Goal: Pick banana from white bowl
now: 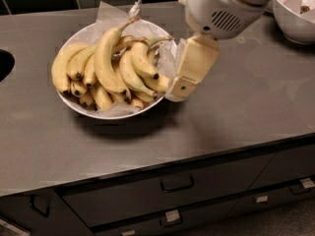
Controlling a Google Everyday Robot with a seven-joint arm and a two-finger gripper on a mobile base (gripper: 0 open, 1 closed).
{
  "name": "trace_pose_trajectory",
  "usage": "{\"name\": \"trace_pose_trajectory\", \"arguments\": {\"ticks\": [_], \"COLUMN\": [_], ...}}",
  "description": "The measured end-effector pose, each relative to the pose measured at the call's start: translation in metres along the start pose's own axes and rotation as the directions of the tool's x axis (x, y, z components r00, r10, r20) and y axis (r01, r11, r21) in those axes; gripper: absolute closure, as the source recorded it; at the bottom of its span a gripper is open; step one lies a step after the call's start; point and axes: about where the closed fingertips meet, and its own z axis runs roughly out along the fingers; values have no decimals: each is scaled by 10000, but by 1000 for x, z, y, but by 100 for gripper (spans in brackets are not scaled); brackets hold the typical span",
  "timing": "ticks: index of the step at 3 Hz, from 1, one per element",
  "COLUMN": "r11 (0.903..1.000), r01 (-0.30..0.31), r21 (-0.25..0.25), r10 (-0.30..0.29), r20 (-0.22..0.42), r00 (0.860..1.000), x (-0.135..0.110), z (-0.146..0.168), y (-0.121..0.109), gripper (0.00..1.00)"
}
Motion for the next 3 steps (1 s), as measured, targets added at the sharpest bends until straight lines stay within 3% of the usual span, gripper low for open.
{"name": "trace_pose_trajectory", "arguments": {"ticks": [1,2,3], "r11": [9984,9976,9991], "r01": [117,268,315], "r21": [562,646,282], "r10": [-133,-296,-333], "r20": [273,427,659], "r00": [9995,9987,9973], "x": [-18,-29,-54], "z": [-17,-24,-3], "y": [-3,1,8], "gripper": [0,0,0]}}
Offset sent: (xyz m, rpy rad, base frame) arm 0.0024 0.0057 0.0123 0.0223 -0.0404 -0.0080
